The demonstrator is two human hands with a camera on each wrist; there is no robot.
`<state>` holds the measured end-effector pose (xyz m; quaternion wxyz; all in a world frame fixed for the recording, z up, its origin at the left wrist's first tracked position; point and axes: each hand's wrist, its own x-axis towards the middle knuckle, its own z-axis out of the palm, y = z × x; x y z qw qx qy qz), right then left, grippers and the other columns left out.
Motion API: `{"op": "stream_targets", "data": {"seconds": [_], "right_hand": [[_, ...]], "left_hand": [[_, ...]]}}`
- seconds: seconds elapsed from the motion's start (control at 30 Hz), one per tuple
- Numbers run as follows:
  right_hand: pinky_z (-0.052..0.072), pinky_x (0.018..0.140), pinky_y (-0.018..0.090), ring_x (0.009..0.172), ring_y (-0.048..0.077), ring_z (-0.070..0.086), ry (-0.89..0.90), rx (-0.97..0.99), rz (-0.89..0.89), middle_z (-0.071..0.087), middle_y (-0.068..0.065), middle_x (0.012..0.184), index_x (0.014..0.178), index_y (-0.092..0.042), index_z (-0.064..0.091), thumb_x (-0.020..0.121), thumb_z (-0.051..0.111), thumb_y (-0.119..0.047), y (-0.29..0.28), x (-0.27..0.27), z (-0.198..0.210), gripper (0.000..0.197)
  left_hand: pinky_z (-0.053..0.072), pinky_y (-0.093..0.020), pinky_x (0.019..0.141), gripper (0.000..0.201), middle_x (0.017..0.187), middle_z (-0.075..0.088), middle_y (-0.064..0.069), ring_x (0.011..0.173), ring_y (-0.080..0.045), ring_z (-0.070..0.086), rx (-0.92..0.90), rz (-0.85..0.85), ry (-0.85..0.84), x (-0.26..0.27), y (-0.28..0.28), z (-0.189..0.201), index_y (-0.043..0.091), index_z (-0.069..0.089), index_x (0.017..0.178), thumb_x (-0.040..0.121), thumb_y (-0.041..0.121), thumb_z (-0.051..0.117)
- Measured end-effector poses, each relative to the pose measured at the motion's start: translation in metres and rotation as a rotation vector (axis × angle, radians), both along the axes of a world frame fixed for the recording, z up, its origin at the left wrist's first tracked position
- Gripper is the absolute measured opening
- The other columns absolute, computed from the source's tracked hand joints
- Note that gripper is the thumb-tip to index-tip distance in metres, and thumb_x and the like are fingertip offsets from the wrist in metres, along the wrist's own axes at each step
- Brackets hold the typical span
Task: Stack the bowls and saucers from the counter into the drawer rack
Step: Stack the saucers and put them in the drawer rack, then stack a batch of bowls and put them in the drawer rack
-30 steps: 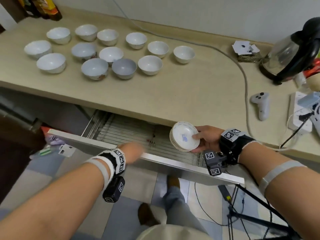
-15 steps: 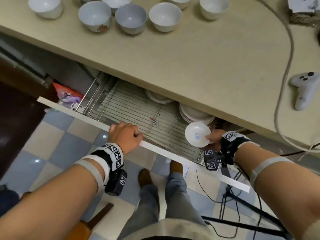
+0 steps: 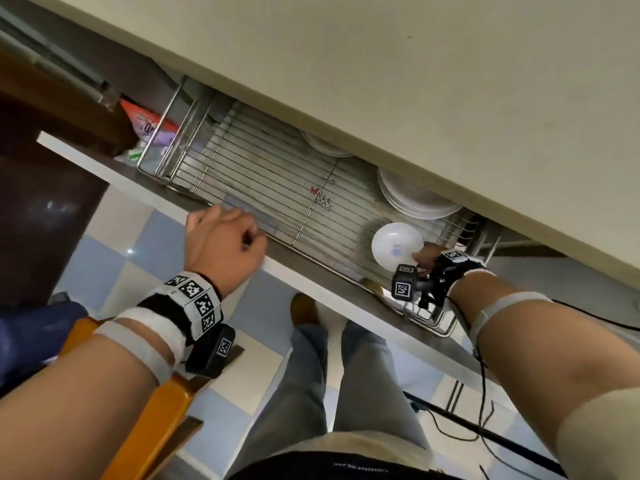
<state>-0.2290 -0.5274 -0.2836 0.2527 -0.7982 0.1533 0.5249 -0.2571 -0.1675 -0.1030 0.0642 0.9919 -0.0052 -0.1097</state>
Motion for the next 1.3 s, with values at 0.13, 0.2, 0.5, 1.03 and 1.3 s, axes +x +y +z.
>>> {"op": "stream_targets", "data": {"seconds": [0.13,0.2,0.5,1.03,1.3], "right_hand": [[0.045,0.097,0.028,0.116,0.032,0.060,0.041,0.035,-0.042,0.062,0.017,0.127,0.122,-0.004,0.062,0.088,0.051,-0.049,-0.020,-0.005,-0.044,0.057],[0.042,0.093,0.025,0.117,0.033,0.061,0.039,0.042,-0.056,0.063,0.019,0.125,0.122,-0.001,0.061,0.082,0.050,-0.055,-0.014,-0.005,-0.019,0.068],[0.043,0.097,0.026,0.127,0.028,0.055,-0.144,0.041,-0.005,0.057,0.014,0.137,0.135,-0.005,0.052,0.095,0.059,-0.034,-0.005,-0.009,0.035,0.049],[0.055,0.094,0.046,0.087,0.023,0.075,-0.194,0.381,-1.137,0.074,0.004,0.100,0.123,-0.013,0.060,0.104,0.040,-0.015,0.122,-0.002,0.232,0.028],[0.055,0.083,0.038,0.093,0.031,0.070,-0.455,0.464,-1.058,0.071,0.016,0.115,0.117,-0.004,0.065,0.097,0.054,-0.011,0.182,0.031,0.321,0.024]], "left_hand": [[0.018,-0.029,0.082,0.017,0.071,0.051,0.011,0.082,-0.014,0.041,0.019,0.013,-0.017,0.001,-0.002,0.000,0.024,0.051,0.068,0.082,0.034,0.049],[0.019,-0.029,0.082,0.017,0.071,0.049,0.011,0.082,-0.013,0.040,0.021,0.011,-0.005,0.001,-0.002,0.002,0.025,0.051,0.068,0.082,0.034,0.049],[0.021,-0.031,0.082,0.021,0.073,0.050,0.012,0.081,-0.013,0.039,-0.005,-0.034,0.055,0.003,0.002,0.006,0.029,0.051,0.069,0.084,0.040,0.042],[0.054,-0.034,0.083,0.041,0.099,0.073,-0.009,0.093,-0.027,0.067,-0.394,-0.171,0.694,0.063,0.035,0.061,0.010,0.068,0.090,0.079,0.049,0.060],[0.047,-0.015,0.053,0.020,0.100,0.074,-0.008,0.077,-0.014,0.069,-0.719,-0.123,0.528,0.148,0.059,0.158,0.007,0.067,0.104,0.099,0.021,0.055]]}}
